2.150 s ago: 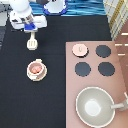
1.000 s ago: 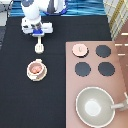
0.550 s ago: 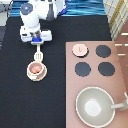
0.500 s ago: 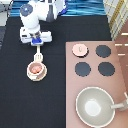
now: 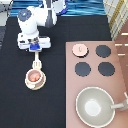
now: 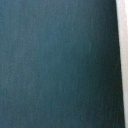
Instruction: Take the lid off the pot, put the pot on the plate, and use the tool to push the pot to the front of the table.
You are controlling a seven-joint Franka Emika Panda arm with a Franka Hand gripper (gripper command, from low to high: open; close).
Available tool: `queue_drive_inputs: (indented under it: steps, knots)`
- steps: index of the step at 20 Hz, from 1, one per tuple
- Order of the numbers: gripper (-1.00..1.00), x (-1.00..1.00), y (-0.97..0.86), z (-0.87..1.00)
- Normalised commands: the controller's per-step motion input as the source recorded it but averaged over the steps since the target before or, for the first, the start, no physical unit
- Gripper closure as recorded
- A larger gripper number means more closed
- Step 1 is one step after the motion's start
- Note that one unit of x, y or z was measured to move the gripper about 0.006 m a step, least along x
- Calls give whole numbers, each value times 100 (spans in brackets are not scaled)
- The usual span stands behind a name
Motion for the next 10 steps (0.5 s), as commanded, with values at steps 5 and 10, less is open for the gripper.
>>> queue_drive_inputs:
  steps: [5,10]
  knots:
    - [100,100,1,34]
    - [100,-2,-18,32]
